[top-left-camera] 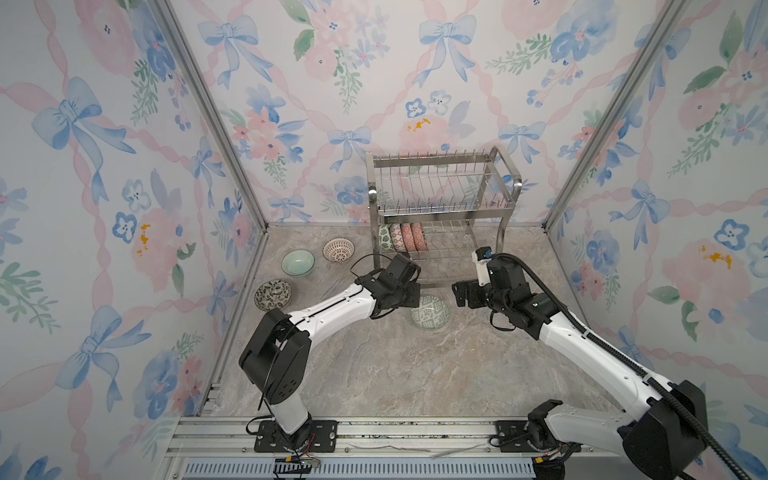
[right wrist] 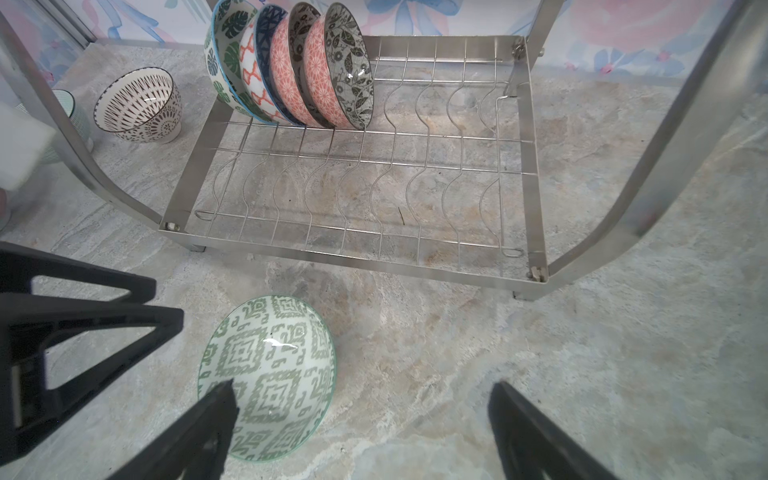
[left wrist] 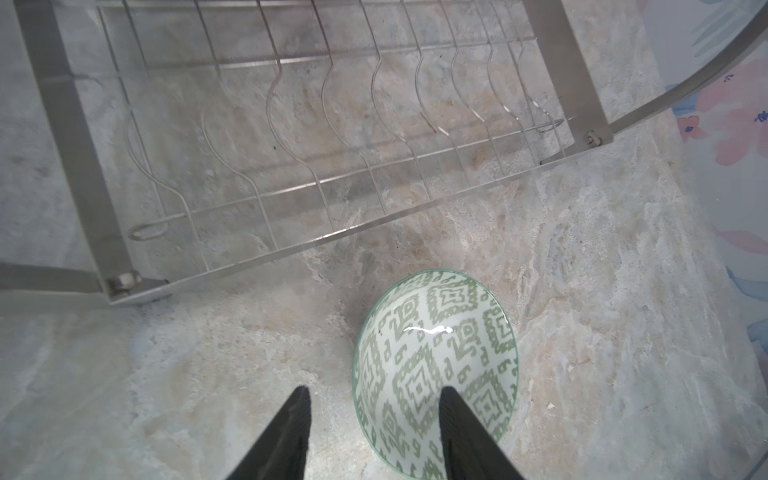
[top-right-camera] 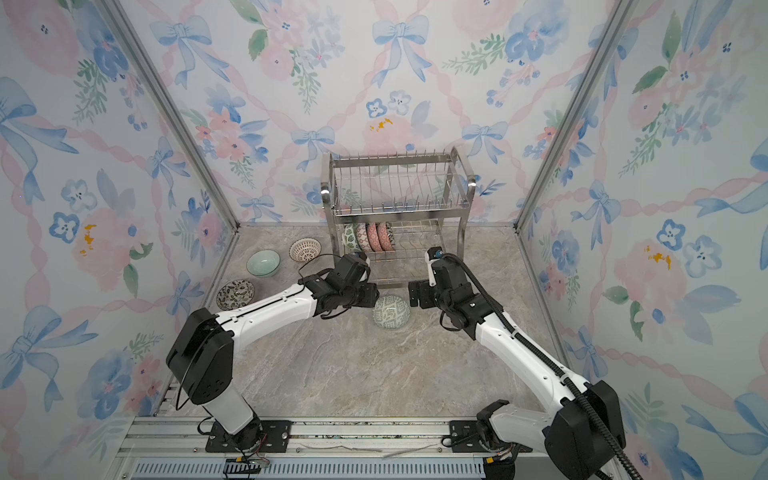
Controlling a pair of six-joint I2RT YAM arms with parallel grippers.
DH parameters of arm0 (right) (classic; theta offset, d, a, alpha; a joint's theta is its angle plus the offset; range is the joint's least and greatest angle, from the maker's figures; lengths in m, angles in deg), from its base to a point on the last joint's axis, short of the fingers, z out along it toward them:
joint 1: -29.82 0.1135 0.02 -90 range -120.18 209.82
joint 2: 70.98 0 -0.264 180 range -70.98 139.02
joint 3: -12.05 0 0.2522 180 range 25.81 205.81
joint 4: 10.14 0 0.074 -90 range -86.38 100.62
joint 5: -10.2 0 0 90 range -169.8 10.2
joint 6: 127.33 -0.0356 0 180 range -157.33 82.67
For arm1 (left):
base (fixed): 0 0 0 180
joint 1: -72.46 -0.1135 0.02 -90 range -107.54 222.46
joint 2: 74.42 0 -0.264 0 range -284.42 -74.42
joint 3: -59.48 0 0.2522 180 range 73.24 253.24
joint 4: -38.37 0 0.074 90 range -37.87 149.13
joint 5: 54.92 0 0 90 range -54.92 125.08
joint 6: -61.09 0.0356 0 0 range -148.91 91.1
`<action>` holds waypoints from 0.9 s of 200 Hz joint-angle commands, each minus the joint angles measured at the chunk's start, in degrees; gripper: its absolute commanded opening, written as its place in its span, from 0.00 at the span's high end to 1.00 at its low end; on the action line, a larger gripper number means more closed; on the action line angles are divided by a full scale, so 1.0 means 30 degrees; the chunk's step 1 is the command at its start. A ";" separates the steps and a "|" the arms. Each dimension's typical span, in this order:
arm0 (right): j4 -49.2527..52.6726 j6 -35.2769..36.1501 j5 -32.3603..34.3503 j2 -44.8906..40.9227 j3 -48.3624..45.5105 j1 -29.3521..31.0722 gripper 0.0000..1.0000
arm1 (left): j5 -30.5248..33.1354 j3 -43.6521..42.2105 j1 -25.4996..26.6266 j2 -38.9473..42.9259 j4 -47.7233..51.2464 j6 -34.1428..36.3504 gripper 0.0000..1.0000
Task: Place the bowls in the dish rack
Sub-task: 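Release the bowl with the left gripper while the right gripper grasps its rim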
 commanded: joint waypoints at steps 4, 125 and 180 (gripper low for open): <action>0.1491 -0.0364 -0.0207 0.0275 0.0197 0.0691 0.04 | 0.2604 -0.0264 0.0066 0.1650 0.0526 0.0877 0.41; 0.0712 -0.2059 0.1499 0.3705 0.0422 0.5774 0.04 | 0.7105 -0.6251 -0.0331 0.8634 -0.0883 0.2973 0.02; 0.0046 -0.2902 0.1722 0.5575 0.0799 0.7350 0.03 | 0.2049 -0.9188 -0.3502 1.2568 -0.2517 0.1972 0.02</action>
